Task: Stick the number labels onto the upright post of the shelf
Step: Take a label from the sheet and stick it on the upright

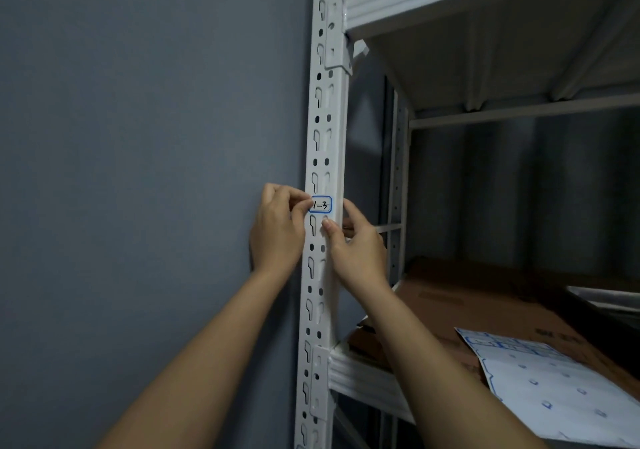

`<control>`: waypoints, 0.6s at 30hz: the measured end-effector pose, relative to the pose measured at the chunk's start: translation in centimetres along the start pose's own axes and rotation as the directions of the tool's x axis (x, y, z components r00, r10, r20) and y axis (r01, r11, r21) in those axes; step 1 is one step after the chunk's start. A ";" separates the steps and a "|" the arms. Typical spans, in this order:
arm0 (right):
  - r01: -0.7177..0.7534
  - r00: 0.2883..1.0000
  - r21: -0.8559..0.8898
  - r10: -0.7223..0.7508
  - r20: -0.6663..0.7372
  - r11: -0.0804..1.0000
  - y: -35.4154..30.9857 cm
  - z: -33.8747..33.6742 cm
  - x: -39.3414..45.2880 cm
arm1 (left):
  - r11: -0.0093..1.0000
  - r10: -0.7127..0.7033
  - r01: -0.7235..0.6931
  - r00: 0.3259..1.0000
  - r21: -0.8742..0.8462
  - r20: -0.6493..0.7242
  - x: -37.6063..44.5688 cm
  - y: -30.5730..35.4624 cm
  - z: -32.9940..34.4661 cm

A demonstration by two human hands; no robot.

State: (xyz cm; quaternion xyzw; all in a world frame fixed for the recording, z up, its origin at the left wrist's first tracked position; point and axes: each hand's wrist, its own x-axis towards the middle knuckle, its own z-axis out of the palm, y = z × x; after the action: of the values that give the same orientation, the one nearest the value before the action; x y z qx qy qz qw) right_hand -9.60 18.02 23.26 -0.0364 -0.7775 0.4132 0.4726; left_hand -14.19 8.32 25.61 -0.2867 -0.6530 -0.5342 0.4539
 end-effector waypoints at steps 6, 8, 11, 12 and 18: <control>0.025 1.000 0.003 -0.025 -0.008 1.000 0.3 0.0 0.2 | 0.999 -0.008 0.007 0.999 -0.053 -0.035 -0.1 -0.3 0.3; 0.040 0.999 -0.008 -0.040 -0.013 0.999 0.5 -0.1 0.3 | 0.999 0.002 -0.002 1.000 -0.048 -0.013 -0.1 -0.4 0.3; 0.059 0.998 -0.011 -0.059 -0.015 0.998 0.7 0.1 0.3 | 1.000 0.000 -0.001 0.999 0.025 0.047 0.3 -0.2 0.2; 0.062 0.998 -0.010 -0.063 -0.014 0.998 0.7 0.2 0.3 | 0.999 -0.005 0.001 0.998 0.053 0.064 0.4 -0.1 0.1; 0.024 1.000 -0.016 -0.024 -0.008 1.000 0.5 0.0 0.3 | 0.994 0.034 -0.034 0.999 0.103 0.006 0.2 0.1 -0.2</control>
State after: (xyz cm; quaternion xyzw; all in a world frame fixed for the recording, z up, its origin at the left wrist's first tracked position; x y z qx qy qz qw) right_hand -9.98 18.52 23.12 -0.0324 -0.7792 0.4011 0.4805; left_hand -14.14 8.12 25.79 -0.2750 -0.6758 -0.4913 0.4757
